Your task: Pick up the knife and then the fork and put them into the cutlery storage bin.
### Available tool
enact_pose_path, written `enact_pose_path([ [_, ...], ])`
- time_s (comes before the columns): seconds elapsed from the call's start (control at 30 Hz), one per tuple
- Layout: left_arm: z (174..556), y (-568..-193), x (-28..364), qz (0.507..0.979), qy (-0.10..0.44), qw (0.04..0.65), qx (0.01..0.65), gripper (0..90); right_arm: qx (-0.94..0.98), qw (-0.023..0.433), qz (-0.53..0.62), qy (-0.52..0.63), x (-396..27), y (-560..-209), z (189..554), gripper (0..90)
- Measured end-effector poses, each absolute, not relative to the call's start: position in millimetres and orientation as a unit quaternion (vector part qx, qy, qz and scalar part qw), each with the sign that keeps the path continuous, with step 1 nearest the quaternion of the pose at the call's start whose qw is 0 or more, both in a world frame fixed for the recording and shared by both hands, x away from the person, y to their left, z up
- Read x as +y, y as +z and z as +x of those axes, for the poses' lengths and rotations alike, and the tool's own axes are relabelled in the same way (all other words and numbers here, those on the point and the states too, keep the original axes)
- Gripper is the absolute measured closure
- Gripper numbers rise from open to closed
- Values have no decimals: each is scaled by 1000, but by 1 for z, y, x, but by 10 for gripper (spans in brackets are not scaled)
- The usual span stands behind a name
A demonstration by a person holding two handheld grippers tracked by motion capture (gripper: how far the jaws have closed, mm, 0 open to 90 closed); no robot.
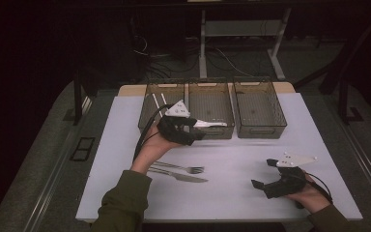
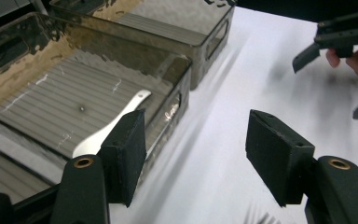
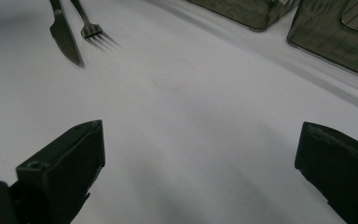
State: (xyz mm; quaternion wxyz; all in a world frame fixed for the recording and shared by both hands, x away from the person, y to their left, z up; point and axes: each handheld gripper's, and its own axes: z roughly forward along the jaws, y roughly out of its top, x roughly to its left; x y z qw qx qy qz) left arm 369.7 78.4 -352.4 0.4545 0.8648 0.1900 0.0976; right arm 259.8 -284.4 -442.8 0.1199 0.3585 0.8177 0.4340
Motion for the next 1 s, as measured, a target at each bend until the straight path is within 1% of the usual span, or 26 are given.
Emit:
enact_pose_path([
  [0.27,349,-371,105,864,101,446,211,403,817,119,361,433,-284,-443,261,15],
  [0.3,346,-373,110,864,102,444,214,422,818,114,363,432,-284,-443,260,15],
  [0.4,339,-381,123,863,100,443,222,478,818,119,360,433,-285,-443,261,15],
  [0.5,333,-387,136,866,98,436,226,553,817,119,362,433,-284,-443,261,15],
  [0.67,326,-396,154,875,101,412,231,660,818,119,362,431,-284,-443,261,15],
  [0.83,322,-409,173,882,102,382,255,780,817,120,362,434,-284,-443,260,15],
  [1.0,320,-419,199,882,109,360,284,865,817,121,362,432,-285,-443,260,15],
])
